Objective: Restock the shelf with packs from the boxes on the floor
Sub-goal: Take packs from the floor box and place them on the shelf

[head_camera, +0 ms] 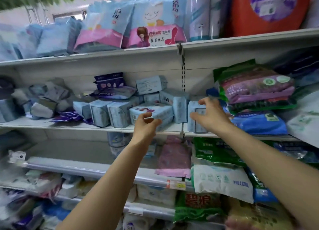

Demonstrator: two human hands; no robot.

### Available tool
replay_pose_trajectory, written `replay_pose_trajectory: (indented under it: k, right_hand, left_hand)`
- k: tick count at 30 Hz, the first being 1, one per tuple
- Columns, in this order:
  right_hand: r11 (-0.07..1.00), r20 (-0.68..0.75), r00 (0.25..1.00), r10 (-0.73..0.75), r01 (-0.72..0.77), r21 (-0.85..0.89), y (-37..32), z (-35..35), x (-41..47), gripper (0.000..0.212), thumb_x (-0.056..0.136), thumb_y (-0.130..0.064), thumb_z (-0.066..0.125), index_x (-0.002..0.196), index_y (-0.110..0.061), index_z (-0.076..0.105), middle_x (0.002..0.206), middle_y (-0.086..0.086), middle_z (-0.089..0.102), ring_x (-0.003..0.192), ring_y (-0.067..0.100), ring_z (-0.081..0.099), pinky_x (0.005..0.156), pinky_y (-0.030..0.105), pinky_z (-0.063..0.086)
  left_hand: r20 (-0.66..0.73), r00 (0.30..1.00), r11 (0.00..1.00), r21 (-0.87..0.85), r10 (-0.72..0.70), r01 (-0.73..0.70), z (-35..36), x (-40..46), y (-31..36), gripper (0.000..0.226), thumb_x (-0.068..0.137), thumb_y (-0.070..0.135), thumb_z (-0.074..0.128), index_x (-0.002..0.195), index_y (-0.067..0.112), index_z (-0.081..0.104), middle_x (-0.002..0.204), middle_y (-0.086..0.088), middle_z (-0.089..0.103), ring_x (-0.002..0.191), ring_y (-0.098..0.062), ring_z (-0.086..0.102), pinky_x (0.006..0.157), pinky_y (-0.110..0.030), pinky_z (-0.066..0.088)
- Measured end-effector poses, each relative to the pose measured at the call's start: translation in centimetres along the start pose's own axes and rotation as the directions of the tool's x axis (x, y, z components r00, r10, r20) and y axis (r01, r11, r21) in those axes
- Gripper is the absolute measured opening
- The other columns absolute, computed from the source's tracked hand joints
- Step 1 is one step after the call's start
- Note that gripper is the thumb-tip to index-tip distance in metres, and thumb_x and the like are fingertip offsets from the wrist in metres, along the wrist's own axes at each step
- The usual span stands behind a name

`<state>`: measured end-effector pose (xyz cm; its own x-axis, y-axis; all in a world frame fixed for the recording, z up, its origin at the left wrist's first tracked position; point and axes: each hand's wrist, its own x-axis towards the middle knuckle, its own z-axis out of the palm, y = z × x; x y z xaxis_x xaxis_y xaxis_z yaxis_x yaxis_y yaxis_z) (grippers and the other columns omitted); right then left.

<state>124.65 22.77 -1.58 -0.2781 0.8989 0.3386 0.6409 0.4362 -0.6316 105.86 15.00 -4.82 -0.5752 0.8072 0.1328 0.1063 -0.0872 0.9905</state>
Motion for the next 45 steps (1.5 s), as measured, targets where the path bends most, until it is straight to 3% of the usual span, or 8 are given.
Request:
replay_pose_trajectory:
  k: [10,15,23,26,29,33,36,45]
  right_hand:
    - [0.898,0.079,0.993,0.092,-0.048,-0.437,1.0,3.1,8.1,0.109,0.075,-0.082,0.048,0.150,-0.010,0.014,0.155,0.017,0.007,0.133,0.039,0.035,0.093,0.044,0.043]
    - [0.864,0.066,0.996,0.061,-0.019,-0.503,2.3,4.1,9.4,0.096,0.077,-0.076,0.054,0.142,-0.013,0.025,0.144,0.018,0.029,0.117,0.037,0.053,0.072,0.037,0.042]
    - [0.841,-0.011,1.000,0.027,-0.029,-0.541,2.2,3.6,8.7,0.081,0.084,-0.059,0.058,0.142,-0.012,0.029,0.142,0.017,0.037,0.115,0.036,0.054,0.072,0.035,0.042]
    - [0.879,-0.036,0.999,0.041,-0.053,-0.474,2.0,2.3,7.6,0.081,0.083,-0.059,0.057,0.144,-0.013,0.030,0.146,0.015,0.037,0.121,0.038,0.051,0.086,0.042,0.045]
    - [0.925,-0.068,0.995,0.070,-0.091,-0.368,2.0,1.4,6.7,0.079,0.080,-0.058,0.058,0.141,-0.015,0.035,0.144,0.013,0.041,0.122,0.038,0.049,0.092,0.046,0.045]
    - [0.966,-0.113,0.989,0.099,-0.123,-0.226,1.3,1.5,5.4,0.071,0.076,-0.057,0.059,0.133,-0.018,0.043,0.136,0.009,0.049,0.118,0.036,0.053,0.093,0.047,0.044]
    - [0.984,-0.138,0.985,0.101,-0.119,-0.129,0.6,2.3,4.9,0.063,0.080,-0.052,0.060,0.131,-0.018,0.045,0.132,0.009,0.054,0.116,0.033,0.054,0.088,0.040,0.044]
    - [0.995,-0.145,0.984,0.101,-0.101,0.007,0.2,3.9,3.8,0.059,0.081,-0.052,0.058,0.132,-0.024,0.046,0.132,0.003,0.054,0.113,0.027,0.054,0.088,0.039,0.045]
  left_hand:
    - [0.278,0.899,0.720,0.538,0.340,-0.438,6.1,8.8,2.9,0.066,0.088,0.018,0.071,0.146,0.021,0.038,0.144,-0.007,0.041,0.129,-0.021,0.046,0.107,-0.037,0.041]
    - [0.235,0.960,0.935,0.280,0.153,-0.218,8.1,9.5,1.0,0.057,0.092,0.013,0.066,0.144,0.019,0.042,0.143,-0.006,0.048,0.122,-0.022,0.053,0.084,-0.030,0.049]
    - [0.317,0.948,0.984,0.160,0.024,-0.078,7.9,7.2,-1.2,0.049,0.097,0.012,0.059,0.144,0.012,0.044,0.136,-0.009,0.053,0.112,-0.018,0.054,0.092,-0.033,0.048]
    - [0.197,0.923,0.783,0.490,0.330,-0.385,6.5,6.7,-2.0,0.046,0.092,0.023,0.065,0.136,0.018,0.053,0.133,-0.004,0.057,0.125,-0.019,0.051,0.104,-0.036,0.043]
    - [-0.016,0.845,0.560,0.756,0.535,-0.340,3.9,6.6,-2.7,0.058,0.086,0.034,0.069,0.138,0.021,0.048,0.139,-0.006,0.045,0.133,-0.026,0.035,0.110,-0.041,0.029]
    - [-0.374,0.927,0.956,0.271,-0.006,0.115,1.3,7.3,-3.4,0.082,0.081,0.035,0.076,0.146,0.010,0.032,0.149,-0.016,0.029,0.138,-0.036,0.027,0.114,-0.048,0.030]
    - [-0.185,0.875,0.875,-0.293,-0.448,0.387,0.6,7.4,-3.3,0.078,0.074,0.037,0.079,0.136,0.009,0.039,0.132,-0.014,0.049,0.120,-0.036,0.053,0.098,-0.045,0.049]
    - [0.053,0.837,0.747,-0.424,-0.544,0.512,0.5,7.8,-1.6,0.058,0.088,0.046,0.069,0.131,0.012,0.050,0.100,-0.008,0.057,0.077,-0.021,0.052,0.052,-0.027,0.040]
